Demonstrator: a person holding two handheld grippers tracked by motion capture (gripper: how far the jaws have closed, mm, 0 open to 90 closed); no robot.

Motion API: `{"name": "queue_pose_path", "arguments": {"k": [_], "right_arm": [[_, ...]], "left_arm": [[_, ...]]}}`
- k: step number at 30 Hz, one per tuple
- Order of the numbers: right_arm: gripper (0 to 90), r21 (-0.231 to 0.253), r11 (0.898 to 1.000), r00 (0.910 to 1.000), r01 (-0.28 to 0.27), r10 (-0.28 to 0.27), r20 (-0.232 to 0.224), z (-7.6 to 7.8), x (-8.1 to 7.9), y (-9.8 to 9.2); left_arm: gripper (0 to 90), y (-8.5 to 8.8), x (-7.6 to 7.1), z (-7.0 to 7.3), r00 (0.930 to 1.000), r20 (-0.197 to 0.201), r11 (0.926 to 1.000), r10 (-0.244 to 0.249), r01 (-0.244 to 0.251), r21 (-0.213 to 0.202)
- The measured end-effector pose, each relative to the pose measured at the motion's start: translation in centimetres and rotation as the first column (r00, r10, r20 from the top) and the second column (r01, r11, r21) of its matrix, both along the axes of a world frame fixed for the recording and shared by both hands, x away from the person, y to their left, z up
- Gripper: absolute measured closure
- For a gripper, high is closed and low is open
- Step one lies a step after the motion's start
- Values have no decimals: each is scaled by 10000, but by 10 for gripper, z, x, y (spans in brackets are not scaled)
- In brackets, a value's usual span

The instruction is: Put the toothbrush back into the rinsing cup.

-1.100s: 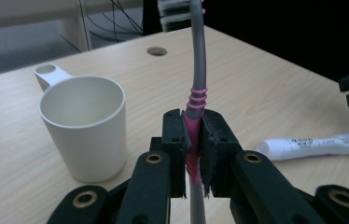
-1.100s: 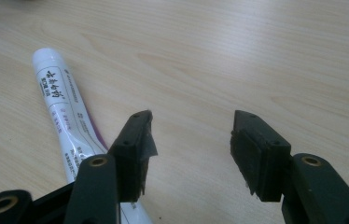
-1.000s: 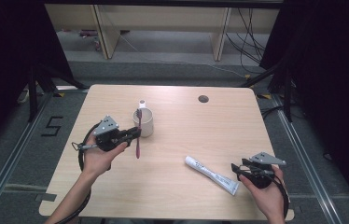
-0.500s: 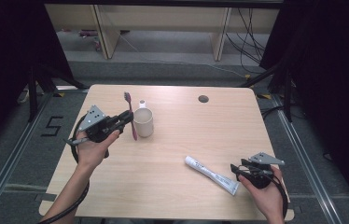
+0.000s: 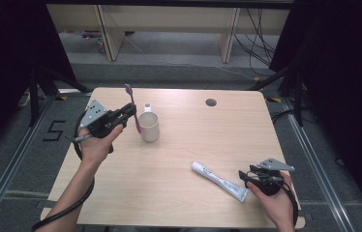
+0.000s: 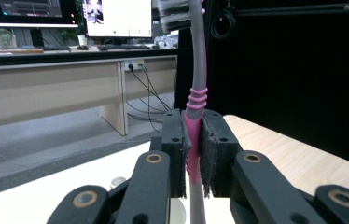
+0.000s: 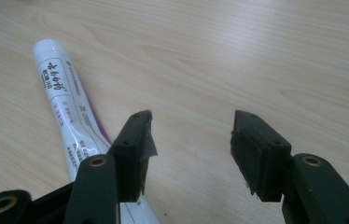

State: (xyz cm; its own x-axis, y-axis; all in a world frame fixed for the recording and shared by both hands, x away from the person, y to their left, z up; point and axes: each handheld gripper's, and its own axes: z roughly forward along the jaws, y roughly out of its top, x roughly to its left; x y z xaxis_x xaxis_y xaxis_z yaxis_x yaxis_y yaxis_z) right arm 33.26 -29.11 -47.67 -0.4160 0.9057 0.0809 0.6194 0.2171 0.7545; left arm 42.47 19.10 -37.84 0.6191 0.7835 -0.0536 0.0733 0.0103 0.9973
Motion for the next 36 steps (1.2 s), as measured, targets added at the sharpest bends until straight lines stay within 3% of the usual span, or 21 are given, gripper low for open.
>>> {"name": "queue_pose_path", "arguments": {"k": [10, 13, 20, 21, 27, 28, 29, 36], "right_arm": [[482, -33, 10000, 10000, -52, 52, 7, 0, 0, -1], [482, -235, 9996, 9995, -162, 168, 256, 0, 1, -3], [479, -39, 10000, 10000, -46, 46, 58, 1, 1, -3], [478, -228, 9997, 9995, -134, 140, 266, 1, 1, -4], [478, 86, 9999, 9999, 129, -129, -25, 1, -1, -4], [478, 107, 9999, 9999, 127, -127, -21, 1, -1, -3], [478, 45, 10000, 9999, 83, -83, 66, 1, -1, -4], [478, -67, 10000, 9999, -62, 63, 128, 0, 1, -5]], "left_arm": [[802, -1, 11, 7, 9980, 552, 9994, 302, -311, 144], [802, 0, 18, 9, 9950, 953, 9992, 308, -330, 219], [802, 0, 27, 12, 9934, 1061, 9985, 438, -470, 271], [802, 0, 28, 12, 9933, 1060, 9985, 471, -498, 236], [802, -1, 35, 13, 9914, 1197, 9980, 529, -566, 276], [802, -1, 35, 13, 9925, 1037, 9976, 649, -672, 189], [803, -1, 38, 14, 9906, 1253, 9978, 543, -585, 299], [802, -1, 45, 18, 9896, 1229, 9967, 751, -785, 230]]}}
